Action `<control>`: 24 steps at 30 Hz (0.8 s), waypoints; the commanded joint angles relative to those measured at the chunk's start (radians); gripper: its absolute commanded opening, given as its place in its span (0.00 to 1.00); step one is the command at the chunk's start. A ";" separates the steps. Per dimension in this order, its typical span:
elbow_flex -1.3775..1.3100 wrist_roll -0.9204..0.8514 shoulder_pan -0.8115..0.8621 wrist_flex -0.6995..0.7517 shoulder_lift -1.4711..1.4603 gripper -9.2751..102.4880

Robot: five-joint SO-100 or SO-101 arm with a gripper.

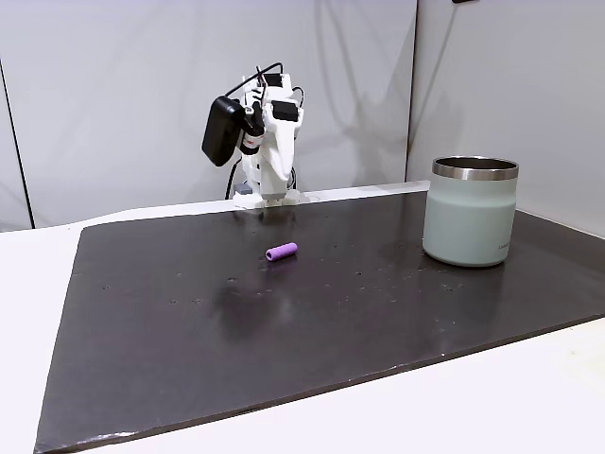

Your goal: Grasp a pengrip and put it in the cup.

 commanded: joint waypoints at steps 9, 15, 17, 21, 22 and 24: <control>-0.476 -0.069 0.106 -0.166 -0.879 0.08; -0.561 -0.153 0.192 -0.270 -1.124 0.08; -0.620 -0.155 0.212 -0.278 -1.204 0.08; -0.695 -0.144 0.230 -0.284 -1.292 0.08; -0.699 -0.140 0.230 -0.287 -1.301 0.08; -0.703 -0.138 0.227 -0.296 -1.310 0.08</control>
